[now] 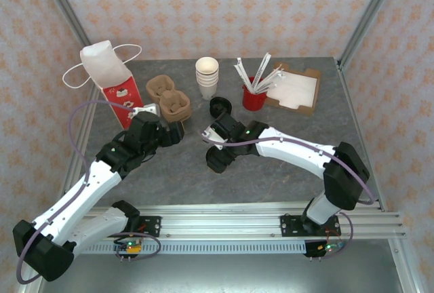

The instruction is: Pack the takeout coffee

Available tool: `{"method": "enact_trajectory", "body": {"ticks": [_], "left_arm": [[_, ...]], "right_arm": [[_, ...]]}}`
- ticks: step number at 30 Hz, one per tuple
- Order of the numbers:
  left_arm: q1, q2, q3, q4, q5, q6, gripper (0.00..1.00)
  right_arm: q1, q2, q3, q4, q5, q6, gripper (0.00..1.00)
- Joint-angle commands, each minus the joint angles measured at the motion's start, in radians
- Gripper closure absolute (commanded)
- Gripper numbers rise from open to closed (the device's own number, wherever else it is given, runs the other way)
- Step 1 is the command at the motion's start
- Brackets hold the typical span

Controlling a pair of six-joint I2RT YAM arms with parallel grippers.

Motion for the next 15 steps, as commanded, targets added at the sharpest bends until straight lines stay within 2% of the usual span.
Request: {"method": "enact_trajectory", "body": {"ticks": [1,8,15], "left_arm": [[0.009,-0.015,-0.018,-0.004,0.002,-0.008,0.09],[0.009,-0.016,-0.027,-0.001,0.009,-0.012,0.09],[0.01,-0.021,-0.037,0.002,0.01,-0.018,0.09]], "right_arm": [[0.008,0.011,0.032,-0.035,0.027,-0.012,0.16],[0.008,0.023,0.004,-0.048,0.036,0.002,0.34],[0.023,0.053,-0.016,-0.103,0.082,0.028,0.37]]}}
